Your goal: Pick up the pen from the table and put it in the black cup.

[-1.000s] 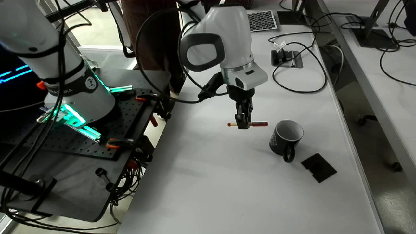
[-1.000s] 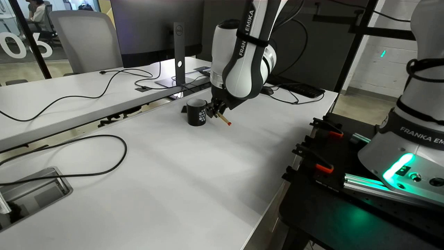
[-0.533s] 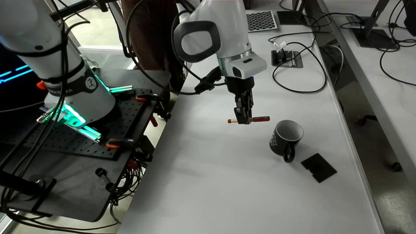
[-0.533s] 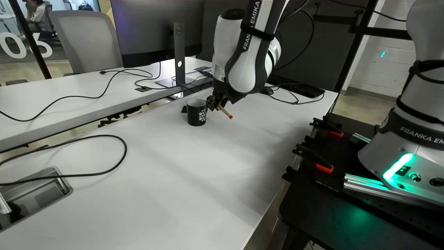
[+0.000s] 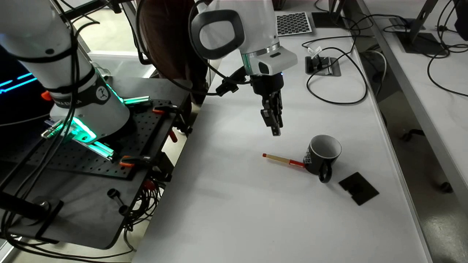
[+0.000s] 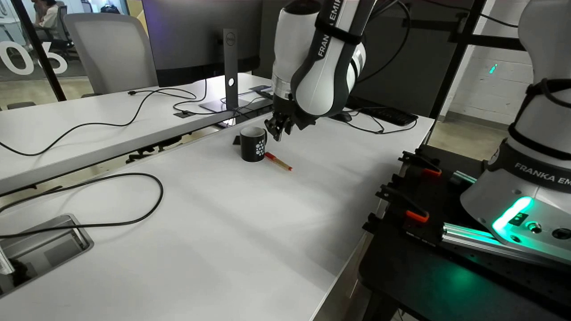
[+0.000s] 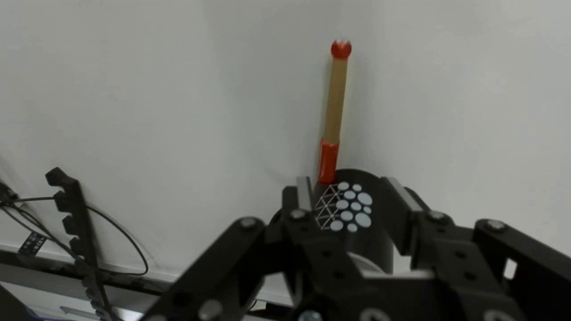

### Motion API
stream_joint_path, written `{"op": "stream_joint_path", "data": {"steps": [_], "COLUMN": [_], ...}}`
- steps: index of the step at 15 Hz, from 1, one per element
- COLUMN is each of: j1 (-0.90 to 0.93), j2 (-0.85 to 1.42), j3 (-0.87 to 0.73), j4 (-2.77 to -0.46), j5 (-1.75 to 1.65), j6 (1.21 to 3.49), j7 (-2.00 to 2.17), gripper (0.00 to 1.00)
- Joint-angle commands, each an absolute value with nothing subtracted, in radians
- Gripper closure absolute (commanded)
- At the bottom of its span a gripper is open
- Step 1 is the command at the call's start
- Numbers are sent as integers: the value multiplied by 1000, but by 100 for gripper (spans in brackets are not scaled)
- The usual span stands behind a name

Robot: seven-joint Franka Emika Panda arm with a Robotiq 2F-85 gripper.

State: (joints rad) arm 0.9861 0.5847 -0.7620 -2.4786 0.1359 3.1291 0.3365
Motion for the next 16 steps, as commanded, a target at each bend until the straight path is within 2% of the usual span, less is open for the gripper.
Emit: {"op": "stream_joint_path", "data": {"steps": [1, 4, 6, 7, 8, 9, 10, 12, 16], "j1": [813, 649, 548, 500, 459, 419, 393, 345, 331], "j2": [553, 566, 581, 583, 588, 590, 593, 595, 585], "j3": [-588, -423, -334, -292, -260, -229, -209, -174, -161], "j4": [-2432, -2386, -2360, -2350, -2340, -2334, -2329, -2317, -2327], "j5": [108, 83, 66, 57, 47, 38, 31, 20, 3], "j6": [3001, 2935, 2925, 2922, 2918, 2918, 2915, 2906, 2905], "j7": [267, 242, 235, 229, 226, 223, 223, 217, 250], "gripper": [24, 1, 0, 28, 26, 2, 5, 0, 0]}}
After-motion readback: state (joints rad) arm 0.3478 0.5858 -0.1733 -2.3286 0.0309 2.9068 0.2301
